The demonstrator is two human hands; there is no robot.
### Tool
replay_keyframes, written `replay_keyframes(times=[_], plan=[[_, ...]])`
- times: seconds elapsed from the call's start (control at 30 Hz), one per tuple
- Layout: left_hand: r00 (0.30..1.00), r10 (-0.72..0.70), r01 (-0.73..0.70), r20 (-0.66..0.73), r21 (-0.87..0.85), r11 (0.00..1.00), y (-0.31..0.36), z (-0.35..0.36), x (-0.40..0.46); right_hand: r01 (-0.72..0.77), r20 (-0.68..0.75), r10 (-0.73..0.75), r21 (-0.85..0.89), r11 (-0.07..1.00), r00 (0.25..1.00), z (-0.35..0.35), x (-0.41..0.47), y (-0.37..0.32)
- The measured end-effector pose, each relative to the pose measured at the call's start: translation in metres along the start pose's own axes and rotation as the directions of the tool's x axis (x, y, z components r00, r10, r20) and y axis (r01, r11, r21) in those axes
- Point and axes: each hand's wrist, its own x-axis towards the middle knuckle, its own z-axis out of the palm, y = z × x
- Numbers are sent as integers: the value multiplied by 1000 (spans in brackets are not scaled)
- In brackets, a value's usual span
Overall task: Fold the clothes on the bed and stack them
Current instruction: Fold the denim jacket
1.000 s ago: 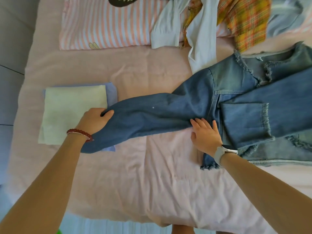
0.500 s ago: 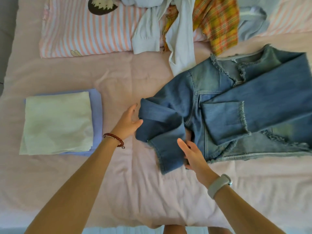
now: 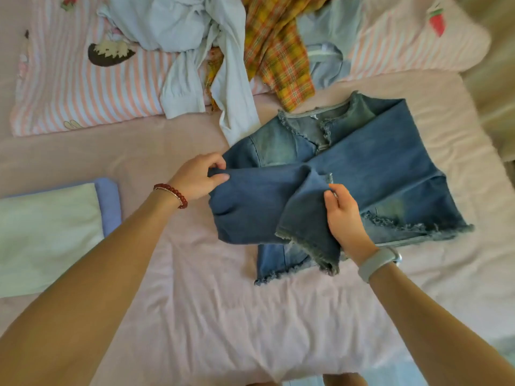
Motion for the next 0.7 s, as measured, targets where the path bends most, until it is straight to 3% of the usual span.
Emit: replay_keyframes(times=[0.13, 0.27, 0.37, 0.43, 0.5, 0.57, 0.7], plan=[[988, 153, -153, 2, 38, 987, 84, 6, 30, -49, -32, 50, 41, 998, 998, -83, 42, 0], [948, 248, -225, -199, 131, 965, 165, 35, 76, -119, -88, 127, 92, 989, 988, -171, 91, 11], [900, 184, -70, -394, 287, 955, 198, 79, 105, -202, -190, 208, 52, 978, 959, -222, 130, 49], [930, 61, 48, -362, 285, 957, 201, 120, 112, -249, -174, 233, -80, 965, 957, -243, 143, 81], [976, -74, 140, -203, 336, 931, 192, 163, 106, -180, -47, 174, -221, 959, 984, -249, 142, 111], [975, -210, 219, -67, 388, 895, 177, 198, 95, -10, 103, 57, -405, 914, 993, -241, 135, 134], [952, -304, 284, -20, 421, 862, 165, 233, 85, 366, 335, -160, -754, 546, 928, -215, 132, 164]])
